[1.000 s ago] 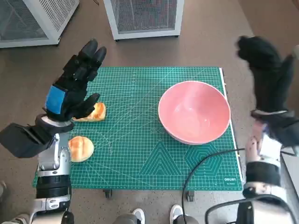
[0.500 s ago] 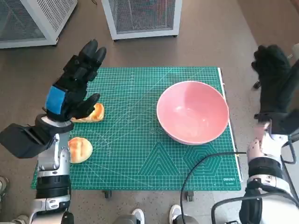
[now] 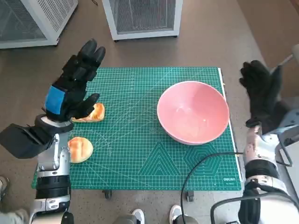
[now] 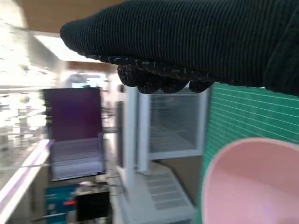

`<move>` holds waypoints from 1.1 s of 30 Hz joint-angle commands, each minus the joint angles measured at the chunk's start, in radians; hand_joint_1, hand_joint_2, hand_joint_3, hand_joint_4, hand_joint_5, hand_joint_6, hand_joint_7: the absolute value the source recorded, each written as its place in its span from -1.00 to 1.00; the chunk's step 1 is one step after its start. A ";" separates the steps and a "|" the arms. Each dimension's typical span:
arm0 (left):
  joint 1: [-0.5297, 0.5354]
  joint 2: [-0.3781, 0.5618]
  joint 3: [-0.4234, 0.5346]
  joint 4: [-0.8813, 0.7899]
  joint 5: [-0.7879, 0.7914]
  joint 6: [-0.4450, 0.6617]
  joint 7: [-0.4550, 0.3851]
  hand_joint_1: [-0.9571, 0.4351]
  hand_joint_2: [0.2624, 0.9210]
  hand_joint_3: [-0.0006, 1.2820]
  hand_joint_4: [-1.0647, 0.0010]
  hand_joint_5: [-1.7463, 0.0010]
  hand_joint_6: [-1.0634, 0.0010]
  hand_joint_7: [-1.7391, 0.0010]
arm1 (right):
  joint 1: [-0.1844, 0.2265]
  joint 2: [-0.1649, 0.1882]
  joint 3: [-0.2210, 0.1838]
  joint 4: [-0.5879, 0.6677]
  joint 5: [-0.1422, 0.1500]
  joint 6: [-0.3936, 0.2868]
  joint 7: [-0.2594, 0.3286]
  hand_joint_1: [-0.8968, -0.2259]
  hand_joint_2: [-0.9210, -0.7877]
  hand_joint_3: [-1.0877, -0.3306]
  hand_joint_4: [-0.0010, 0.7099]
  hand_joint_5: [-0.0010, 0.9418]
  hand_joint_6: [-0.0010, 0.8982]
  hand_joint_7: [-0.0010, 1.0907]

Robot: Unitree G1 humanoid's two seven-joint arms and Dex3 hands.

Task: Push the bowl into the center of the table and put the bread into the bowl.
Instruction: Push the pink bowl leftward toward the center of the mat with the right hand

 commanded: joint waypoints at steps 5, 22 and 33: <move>0.018 0.016 0.011 -0.030 0.000 0.014 0.010 -0.61 1.00 -0.34 0.58 1.00 0.55 0.99 | 0.036 0.056 0.007 0.024 -0.022 0.071 -0.023 -0.12 -1.00 -0.50 -0.63 -0.99 -0.80 -0.56; 0.036 0.029 0.018 -0.078 0.000 0.052 0.019 -0.60 1.00 -0.33 0.59 1.00 0.54 0.99 | 0.021 0.152 0.000 0.013 -0.013 0.101 0.015 -0.06 -1.00 -0.53 -0.64 -0.99 -0.81 -0.61; 0.044 0.029 0.020 -0.094 0.000 0.063 0.022 -0.61 1.00 -0.32 0.59 1.00 0.55 0.99 | 0.002 0.188 -0.012 0.010 -0.004 0.104 0.048 -0.09 -1.00 -0.52 -0.65 -1.00 -0.80 -0.62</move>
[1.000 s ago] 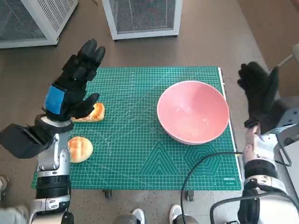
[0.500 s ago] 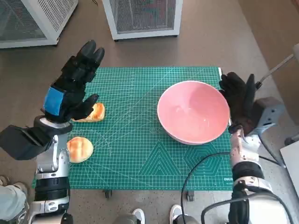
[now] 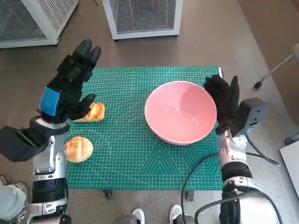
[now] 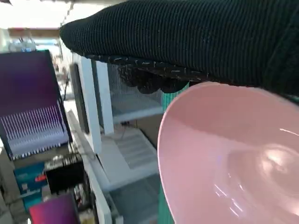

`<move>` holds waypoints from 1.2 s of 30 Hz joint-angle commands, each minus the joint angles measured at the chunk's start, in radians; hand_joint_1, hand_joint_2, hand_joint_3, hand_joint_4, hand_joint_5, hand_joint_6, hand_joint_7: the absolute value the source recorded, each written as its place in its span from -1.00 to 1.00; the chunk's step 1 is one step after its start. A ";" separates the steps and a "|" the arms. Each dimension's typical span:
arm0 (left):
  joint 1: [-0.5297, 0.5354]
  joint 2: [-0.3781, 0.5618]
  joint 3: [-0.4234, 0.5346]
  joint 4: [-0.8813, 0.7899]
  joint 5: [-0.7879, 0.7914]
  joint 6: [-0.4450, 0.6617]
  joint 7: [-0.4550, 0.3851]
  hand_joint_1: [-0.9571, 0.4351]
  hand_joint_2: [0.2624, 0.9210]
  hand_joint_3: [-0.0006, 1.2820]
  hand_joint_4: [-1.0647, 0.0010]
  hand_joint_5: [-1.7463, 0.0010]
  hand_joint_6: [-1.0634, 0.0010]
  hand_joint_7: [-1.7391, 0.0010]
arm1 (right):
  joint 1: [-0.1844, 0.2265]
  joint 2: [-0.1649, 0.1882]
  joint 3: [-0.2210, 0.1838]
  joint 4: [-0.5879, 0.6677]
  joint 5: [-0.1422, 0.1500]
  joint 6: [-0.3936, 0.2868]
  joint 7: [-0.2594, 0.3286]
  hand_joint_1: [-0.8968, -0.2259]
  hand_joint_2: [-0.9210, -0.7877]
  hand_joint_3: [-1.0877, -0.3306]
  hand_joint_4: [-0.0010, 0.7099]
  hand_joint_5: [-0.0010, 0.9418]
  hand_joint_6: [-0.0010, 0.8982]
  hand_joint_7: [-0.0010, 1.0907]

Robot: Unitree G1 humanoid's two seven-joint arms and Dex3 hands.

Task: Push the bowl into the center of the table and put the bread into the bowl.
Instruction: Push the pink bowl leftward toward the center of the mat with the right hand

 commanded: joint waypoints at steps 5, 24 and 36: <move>0.011 0.014 0.006 -0.025 0.003 0.012 0.010 -0.61 1.00 -0.32 0.59 1.00 0.55 0.99 | -0.015 0.032 -0.012 0.002 0.013 0.019 0.017 -0.05 -1.00 -0.52 -0.64 -0.99 -0.80 -0.62; 0.031 0.014 0.011 -0.055 0.012 0.016 0.036 -0.62 1.00 -0.31 0.57 0.99 0.55 0.99 | -0.064 0.090 0.000 0.005 -0.001 0.036 -0.001 -0.05 -1.00 -0.50 -0.61 -0.99 -0.76 -0.60; 0.044 0.013 0.014 -0.080 0.006 0.029 0.048 -0.63 1.00 -0.32 0.56 0.99 0.56 0.99 | -0.079 0.115 0.012 0.008 -0.011 0.048 -0.014 -0.07 -1.00 -0.37 -0.59 -0.99 -0.75 -0.60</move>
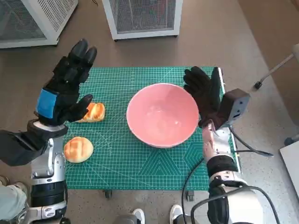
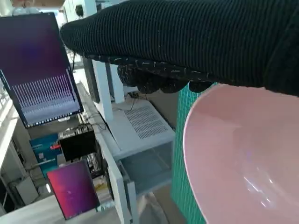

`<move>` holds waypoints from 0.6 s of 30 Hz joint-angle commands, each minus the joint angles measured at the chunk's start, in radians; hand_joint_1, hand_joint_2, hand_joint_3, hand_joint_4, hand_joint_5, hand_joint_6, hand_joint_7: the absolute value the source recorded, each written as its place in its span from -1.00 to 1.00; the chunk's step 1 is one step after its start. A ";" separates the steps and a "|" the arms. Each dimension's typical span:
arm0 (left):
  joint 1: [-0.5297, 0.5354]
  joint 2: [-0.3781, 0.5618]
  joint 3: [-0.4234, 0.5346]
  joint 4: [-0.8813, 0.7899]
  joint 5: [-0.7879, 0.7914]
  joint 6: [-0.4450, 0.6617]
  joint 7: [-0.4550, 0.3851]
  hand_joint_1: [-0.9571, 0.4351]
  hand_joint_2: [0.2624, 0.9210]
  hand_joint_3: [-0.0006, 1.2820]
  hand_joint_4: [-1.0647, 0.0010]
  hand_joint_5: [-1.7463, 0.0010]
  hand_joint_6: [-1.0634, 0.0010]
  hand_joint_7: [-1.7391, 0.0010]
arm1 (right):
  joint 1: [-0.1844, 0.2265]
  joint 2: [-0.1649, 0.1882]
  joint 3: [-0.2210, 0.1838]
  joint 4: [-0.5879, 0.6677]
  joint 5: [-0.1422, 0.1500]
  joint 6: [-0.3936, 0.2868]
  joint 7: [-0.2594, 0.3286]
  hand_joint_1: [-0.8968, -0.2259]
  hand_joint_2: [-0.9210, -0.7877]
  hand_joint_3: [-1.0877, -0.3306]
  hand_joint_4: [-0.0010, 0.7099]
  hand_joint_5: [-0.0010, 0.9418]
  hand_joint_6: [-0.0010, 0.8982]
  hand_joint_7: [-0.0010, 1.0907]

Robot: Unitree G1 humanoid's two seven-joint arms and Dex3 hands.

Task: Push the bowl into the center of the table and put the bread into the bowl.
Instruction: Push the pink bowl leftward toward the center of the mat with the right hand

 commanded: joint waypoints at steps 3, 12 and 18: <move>0.013 0.012 0.007 -0.030 0.001 0.014 0.011 -0.63 1.00 -0.32 0.56 0.99 0.56 0.99 | -0.004 0.015 0.002 0.011 -0.002 0.027 -0.015 -0.07 -1.00 -0.34 -0.58 -0.99 -0.74 -0.60; 0.019 0.010 0.011 -0.041 -0.006 0.023 0.013 -0.63 1.00 -0.32 0.56 0.99 0.57 0.99 | -0.012 0.023 0.006 0.014 -0.005 0.034 -0.014 -0.09 -1.00 -0.32 -0.57 -0.99 -0.73 -0.60; 0.024 0.007 0.015 -0.049 -0.015 0.032 0.013 -0.61 1.00 -0.35 0.56 1.00 0.57 1.00 | -0.019 0.029 0.012 0.015 -0.009 0.041 -0.014 -0.19 -1.00 -0.29 -0.56 -0.99 -0.70 -0.59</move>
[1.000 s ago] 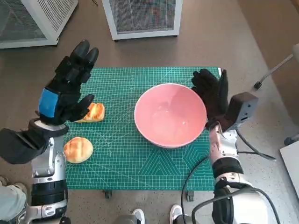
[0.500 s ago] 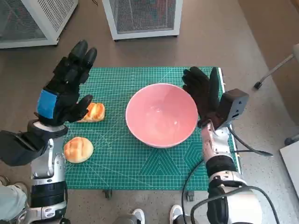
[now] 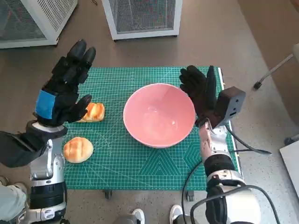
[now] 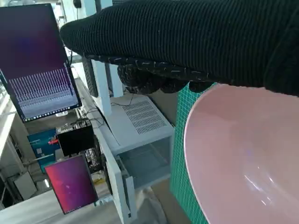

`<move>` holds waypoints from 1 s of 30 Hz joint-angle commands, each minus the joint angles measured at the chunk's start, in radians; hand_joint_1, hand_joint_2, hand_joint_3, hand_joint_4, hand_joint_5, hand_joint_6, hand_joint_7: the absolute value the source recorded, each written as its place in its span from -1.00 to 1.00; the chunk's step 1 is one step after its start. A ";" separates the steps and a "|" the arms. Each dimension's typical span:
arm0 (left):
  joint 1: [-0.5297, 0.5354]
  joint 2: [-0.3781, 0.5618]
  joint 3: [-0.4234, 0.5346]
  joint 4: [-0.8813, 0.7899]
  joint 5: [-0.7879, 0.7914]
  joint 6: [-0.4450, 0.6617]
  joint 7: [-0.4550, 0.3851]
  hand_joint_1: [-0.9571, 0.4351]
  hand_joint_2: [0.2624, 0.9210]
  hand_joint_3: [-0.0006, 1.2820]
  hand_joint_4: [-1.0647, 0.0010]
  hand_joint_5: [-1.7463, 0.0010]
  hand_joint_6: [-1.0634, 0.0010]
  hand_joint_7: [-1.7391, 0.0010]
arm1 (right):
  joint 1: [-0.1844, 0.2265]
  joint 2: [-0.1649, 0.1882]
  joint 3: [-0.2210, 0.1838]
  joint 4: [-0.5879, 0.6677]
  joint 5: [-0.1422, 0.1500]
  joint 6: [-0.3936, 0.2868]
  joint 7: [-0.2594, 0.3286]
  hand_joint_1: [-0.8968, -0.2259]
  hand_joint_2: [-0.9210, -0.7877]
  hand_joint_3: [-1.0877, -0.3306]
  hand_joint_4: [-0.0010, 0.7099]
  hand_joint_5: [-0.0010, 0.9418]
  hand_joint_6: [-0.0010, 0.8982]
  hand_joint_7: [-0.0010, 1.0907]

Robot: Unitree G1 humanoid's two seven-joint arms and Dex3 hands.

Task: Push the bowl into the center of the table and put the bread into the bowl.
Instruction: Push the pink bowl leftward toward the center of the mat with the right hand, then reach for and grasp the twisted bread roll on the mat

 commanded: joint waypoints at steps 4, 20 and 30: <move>0.015 0.005 0.009 -0.018 -0.012 0.014 0.004 -0.61 1.00 -0.36 0.56 1.00 0.57 0.99 | -0.006 0.017 0.008 0.015 -0.008 0.029 -0.011 -0.20 -1.00 -0.29 -0.56 -0.99 -0.70 -0.59; 0.020 0.002 0.008 -0.035 -0.006 0.021 0.017 -0.61 1.00 -0.36 0.56 1.00 0.57 0.99 | -0.004 -0.013 0.019 -0.001 -0.009 0.015 0.001 -0.19 -1.00 -0.30 -0.56 -0.99 -0.73 -0.60; 0.022 0.011 0.013 -0.039 0.004 0.017 0.026 -0.62 1.00 -0.36 0.56 1.00 0.57 0.99 | 0.014 -0.055 0.043 -0.117 -0.010 -0.135 0.042 -0.27 -1.00 -0.24 -0.52 -0.98 -0.70 -0.59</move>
